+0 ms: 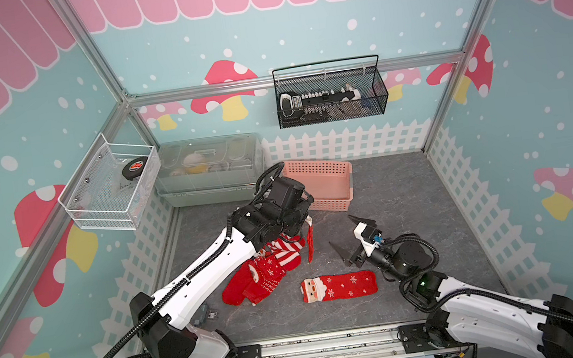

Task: Place the socks together as a pair
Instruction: Flatten out the sock at the center of the board.

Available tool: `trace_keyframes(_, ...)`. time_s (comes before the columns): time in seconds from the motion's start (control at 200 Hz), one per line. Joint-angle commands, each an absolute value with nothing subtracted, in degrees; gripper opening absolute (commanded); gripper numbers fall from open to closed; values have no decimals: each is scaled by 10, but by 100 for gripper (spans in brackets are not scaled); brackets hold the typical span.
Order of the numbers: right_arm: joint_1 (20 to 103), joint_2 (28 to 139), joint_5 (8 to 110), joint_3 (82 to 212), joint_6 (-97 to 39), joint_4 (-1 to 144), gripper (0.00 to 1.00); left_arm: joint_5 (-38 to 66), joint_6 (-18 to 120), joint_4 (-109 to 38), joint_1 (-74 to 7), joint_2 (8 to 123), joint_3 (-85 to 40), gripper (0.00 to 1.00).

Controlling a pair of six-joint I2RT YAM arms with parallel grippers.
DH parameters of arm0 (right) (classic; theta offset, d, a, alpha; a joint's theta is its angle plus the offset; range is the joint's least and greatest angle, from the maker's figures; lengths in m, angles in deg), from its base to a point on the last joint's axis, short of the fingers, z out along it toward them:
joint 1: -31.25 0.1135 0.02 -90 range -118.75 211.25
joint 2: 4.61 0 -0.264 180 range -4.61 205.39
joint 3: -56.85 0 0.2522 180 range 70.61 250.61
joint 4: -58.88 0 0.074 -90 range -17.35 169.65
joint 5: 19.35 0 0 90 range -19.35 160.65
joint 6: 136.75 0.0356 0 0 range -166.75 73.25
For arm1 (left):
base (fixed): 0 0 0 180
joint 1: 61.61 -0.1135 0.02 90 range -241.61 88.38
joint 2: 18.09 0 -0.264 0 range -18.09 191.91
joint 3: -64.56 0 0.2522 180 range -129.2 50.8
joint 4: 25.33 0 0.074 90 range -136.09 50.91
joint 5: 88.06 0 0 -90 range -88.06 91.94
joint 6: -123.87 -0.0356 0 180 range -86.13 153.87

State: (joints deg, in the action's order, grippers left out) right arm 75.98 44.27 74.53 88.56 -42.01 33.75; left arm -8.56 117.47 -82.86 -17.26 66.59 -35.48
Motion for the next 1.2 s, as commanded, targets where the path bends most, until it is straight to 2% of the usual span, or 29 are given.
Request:
trace_keyframes(0.0, 763, 396, 905, 939, -233, 548, 98, -59, 1115, -746, -172, 684, -346, 0)
trace_keyframes(0.14, 763, 372, 993, 1013, -142, 784, 94, 20, 1099, -611, -156, 725, -345, 0)
trace_keyframes(0.255, 763, 345, 1023, 1026, -98, 862, 94, 57, 1093, -508, -146, 744, -336, 0)
trace_keyframes(0.365, 763, 325, 1006, 1022, -76, 875, 94, 39, 1063, -489, -146, 725, -289, 0)
trace_keyframes(0.5, 763, 334, 1006, 1014, -40, 900, 93, -1, 1047, -473, -161, 683, -152, 0)
trace_keyframes(0.625, 763, 374, 975, 1006, -19, 898, 93, 3, 1049, -437, -197, 667, -31, 0)
trace_keyframes(0.761, 763, 437, 938, 1010, -5, 888, 93, -28, 1020, -429, -210, 642, 34, 0)
trace_keyframes(0.916, 761, 504, 888, 1013, 8, 860, 84, -45, 996, -387, -210, 598, 86, 3)
trace_keyframes(1.061, 753, 564, 854, 1012, 13, 826, 65, -64, 984, -421, -210, 576, 90, 8)
trace_keyframes(1.196, 733, 621, 809, 1026, 3, 804, 64, -72, 975, -447, -210, 566, 98, 20)
